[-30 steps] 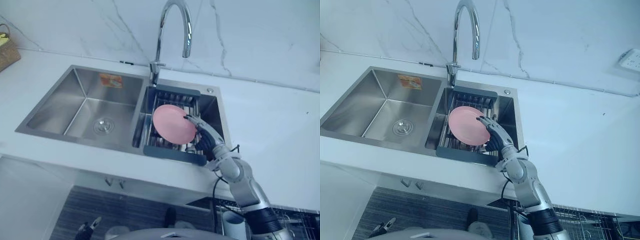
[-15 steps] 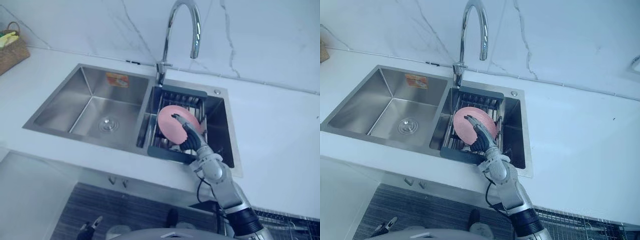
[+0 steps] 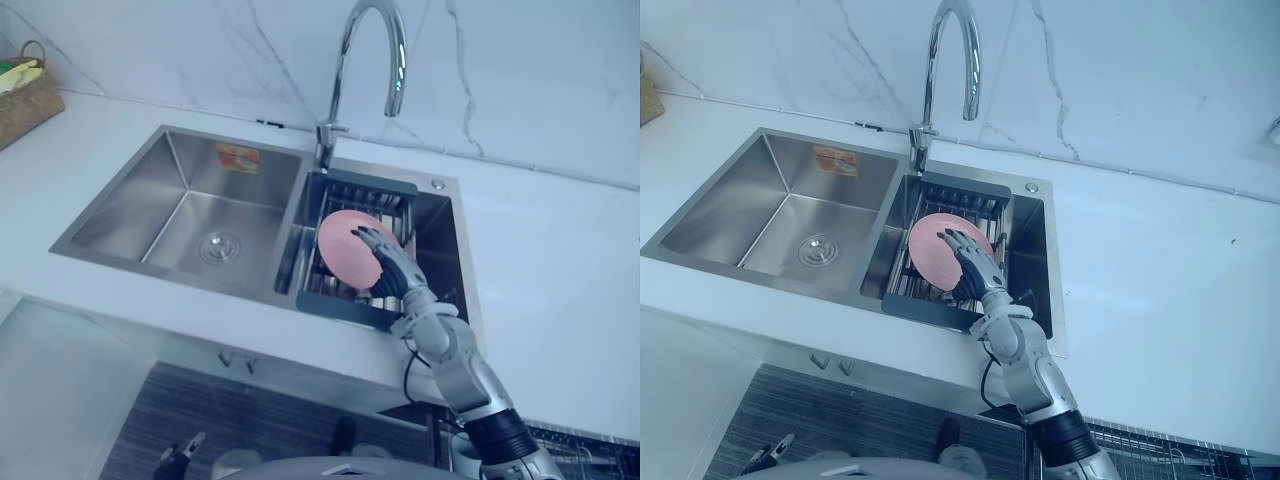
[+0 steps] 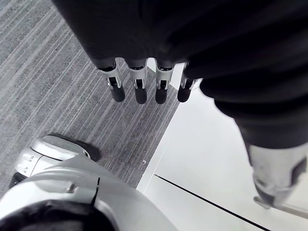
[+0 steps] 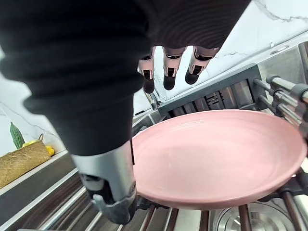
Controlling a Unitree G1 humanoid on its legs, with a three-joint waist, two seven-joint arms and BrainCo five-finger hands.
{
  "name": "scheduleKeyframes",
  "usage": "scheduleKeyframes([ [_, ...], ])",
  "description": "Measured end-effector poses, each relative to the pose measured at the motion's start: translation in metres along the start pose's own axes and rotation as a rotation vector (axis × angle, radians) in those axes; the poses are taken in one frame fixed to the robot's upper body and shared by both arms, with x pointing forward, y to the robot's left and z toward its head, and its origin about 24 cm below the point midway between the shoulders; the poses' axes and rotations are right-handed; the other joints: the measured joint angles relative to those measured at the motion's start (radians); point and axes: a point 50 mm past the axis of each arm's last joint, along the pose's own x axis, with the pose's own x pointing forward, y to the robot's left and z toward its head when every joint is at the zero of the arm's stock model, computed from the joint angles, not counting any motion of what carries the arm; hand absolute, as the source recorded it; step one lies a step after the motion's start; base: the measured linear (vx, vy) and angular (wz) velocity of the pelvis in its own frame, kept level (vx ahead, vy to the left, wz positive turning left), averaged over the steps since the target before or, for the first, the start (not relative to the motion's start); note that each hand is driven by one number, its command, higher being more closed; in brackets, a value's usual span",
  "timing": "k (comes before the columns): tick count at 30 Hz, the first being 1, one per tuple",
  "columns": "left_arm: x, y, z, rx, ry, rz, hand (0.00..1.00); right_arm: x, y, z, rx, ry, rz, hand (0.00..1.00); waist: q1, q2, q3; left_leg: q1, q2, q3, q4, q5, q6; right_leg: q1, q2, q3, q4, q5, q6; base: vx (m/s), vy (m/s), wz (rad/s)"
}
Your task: Walk over to the sink, pick up the cup, carry it to the dishwasher, place the cup inside the dishwasher, then close the dishwasher door
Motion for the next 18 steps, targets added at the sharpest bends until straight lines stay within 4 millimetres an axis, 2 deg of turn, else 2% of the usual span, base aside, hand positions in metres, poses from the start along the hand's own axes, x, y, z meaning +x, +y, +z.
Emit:
scheduleKeyframes([
  [7, 0.0, 0.002, 0.0, -0.001, 0.001, 0.002, 0.0, -0.003, -0.013, -0.012, -0.099, 0.011, 0.026, 0.0, -0.006, -0.007, 0.003, 0.0, 0.0, 0.004, 0.001, 0.0, 0.0, -0.001, 0.001, 0.009, 0.0, 0.0, -0.001, 0.0, 0.0, 0.0],
  [18, 0.001, 0.008, 0.002, 0.008, 0.003, 0.012, 0.0, -0.006, -0.019, -0.015, -0.222, -0.046, 0.106, 0.0, -0.008, -0.015, 0.006, 0.0, -0.001, 0.011, 0.001, 0.0, 0.0, -0.004, 0.002, 0.019, 0.0, 0.001, -0.001, 0.0, 0.0, 0.0],
])
